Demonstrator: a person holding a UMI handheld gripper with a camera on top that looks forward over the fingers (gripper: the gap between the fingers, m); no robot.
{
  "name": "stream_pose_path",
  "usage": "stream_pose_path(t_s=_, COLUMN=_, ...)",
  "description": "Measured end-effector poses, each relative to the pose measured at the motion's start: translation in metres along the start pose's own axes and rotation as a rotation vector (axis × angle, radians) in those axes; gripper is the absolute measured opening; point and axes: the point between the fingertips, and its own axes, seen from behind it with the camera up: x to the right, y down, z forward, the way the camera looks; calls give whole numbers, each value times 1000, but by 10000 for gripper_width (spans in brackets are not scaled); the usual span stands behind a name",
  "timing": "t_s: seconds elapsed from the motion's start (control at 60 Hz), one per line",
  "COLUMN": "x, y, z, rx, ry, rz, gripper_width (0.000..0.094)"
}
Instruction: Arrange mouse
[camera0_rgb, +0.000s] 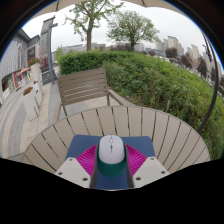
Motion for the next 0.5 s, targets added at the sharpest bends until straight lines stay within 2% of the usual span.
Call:
stream_pose_path(t_s=0.133, x=-2, y=28, z=12, rx=-41, ry=32, rz=4, gripper_width=422)
stream_pose_path(t_s=0.217, x=0, y=43, z=15, rx=-72, ry=57, rz=-2, gripper_width=496)
stream_pose_path(t_s=0.25, x=-1, y=40, z=15, rx=-54, ry=53, rz=-7, gripper_width=527)
stream_pose_path(t_s=0.283, x=2, y=40, z=15, rx=-66, ry=59, rz=-12, gripper_width=648)
stream_pose_path(t_s=0.317, x=5, y=41, z=10, rx=-79, ry=70, rz=-11, gripper_width=835)
stream_pose_path(t_s=0.333, x=6, y=41, z=7, rx=-81, ry=72, rz=-8, gripper_width=859)
stream_pose_path(t_s=0.367, x=9, y=40, z=2, rx=-81, ry=76, rz=4, gripper_width=813)
stream_pose_path(t_s=0.433, x=12, y=41, z=-14, rx=-106, ry=77, rz=31, gripper_width=856)
stream_pose_path(t_s=0.5, x=15, y=38, z=-51, rx=-123, ry=70, rz=39, gripper_width=852)
